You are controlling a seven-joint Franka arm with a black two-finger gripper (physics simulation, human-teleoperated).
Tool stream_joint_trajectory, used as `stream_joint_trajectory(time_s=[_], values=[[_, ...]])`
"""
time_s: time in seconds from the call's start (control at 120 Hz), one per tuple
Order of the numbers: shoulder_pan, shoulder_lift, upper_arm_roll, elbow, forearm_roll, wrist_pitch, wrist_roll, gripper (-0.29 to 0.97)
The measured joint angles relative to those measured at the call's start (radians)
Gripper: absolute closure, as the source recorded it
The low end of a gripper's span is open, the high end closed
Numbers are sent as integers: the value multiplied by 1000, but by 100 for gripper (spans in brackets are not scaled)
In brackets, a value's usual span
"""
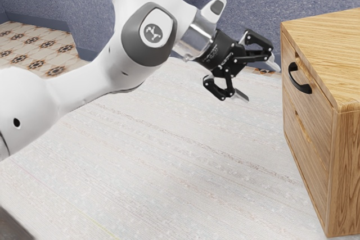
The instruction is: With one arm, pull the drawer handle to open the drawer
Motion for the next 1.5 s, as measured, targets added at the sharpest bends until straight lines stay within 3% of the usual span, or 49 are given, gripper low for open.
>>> stream_joint_trajectory(time_s=[0.567, 1.5], values=[[-32, 53, 13, 10, -2, 126, -46, 0], [-60, 45, 8, 6, 48, 115, -64, 0]])
